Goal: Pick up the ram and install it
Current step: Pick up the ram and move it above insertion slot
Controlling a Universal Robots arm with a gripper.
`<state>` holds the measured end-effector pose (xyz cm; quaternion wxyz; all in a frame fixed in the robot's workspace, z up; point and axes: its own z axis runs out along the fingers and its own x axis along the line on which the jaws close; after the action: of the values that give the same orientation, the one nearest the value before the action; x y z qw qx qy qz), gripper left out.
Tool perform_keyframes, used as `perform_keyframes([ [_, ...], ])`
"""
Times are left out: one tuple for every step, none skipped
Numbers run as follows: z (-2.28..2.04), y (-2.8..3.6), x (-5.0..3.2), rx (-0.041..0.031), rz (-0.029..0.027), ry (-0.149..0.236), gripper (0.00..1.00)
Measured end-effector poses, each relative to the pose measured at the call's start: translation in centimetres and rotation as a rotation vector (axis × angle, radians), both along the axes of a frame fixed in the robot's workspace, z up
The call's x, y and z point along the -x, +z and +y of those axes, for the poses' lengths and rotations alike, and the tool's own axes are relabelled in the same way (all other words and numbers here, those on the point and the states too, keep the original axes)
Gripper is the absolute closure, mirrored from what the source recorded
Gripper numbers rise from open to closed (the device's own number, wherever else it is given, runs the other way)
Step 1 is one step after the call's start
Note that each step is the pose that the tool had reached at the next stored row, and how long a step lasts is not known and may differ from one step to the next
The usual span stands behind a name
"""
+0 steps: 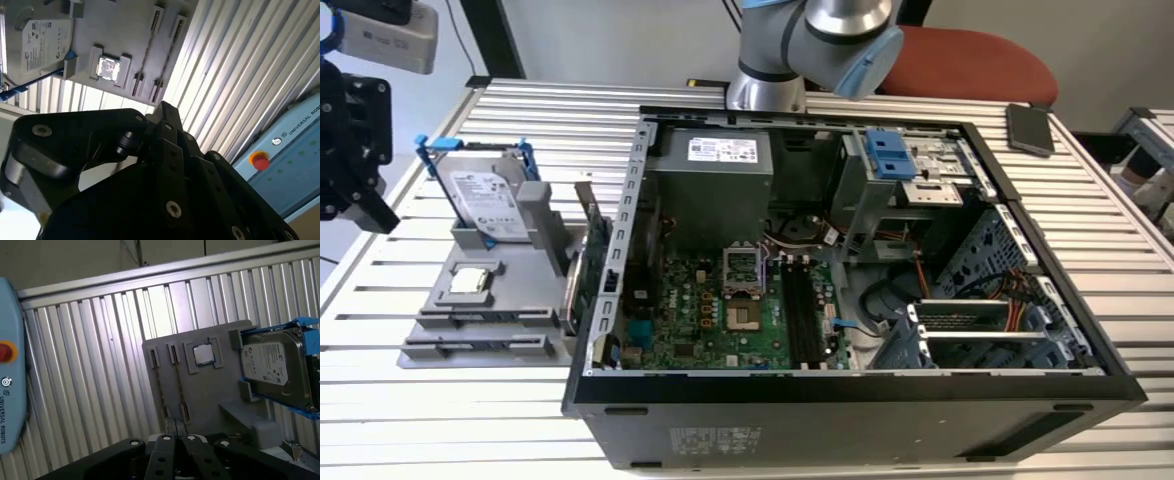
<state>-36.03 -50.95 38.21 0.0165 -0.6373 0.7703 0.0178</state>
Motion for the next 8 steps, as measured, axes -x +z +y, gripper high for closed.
perform_keyframes([
  [0.0, 0.0, -0.03, 0.0001, 0.0001, 0.014, 1.0],
  [0.0, 0.01, -0.07, 0.0001, 0.0001, 0.028, 1.0],
  [0.0, 0.0, -0.1, 0.0001, 0.0, 0.041, 1.0],
  [0.0, 0.0, -0.14, 0.0, 0.0, 0.055, 1.0],
  [0.0, 0.0, -0.17, 0.0001, 0.0001, 0.07, 1.0],
  [0.0, 0.0, -0.21, 0.0001, 0.0001, 0.084, 1.0],
  [0.0, 0.0, -0.24, 0.0001, 0.0, 0.098, 1.0],
  [0.0, -0.01, -0.28, 0.0001, 0.0, 0.112, 1.0],
])
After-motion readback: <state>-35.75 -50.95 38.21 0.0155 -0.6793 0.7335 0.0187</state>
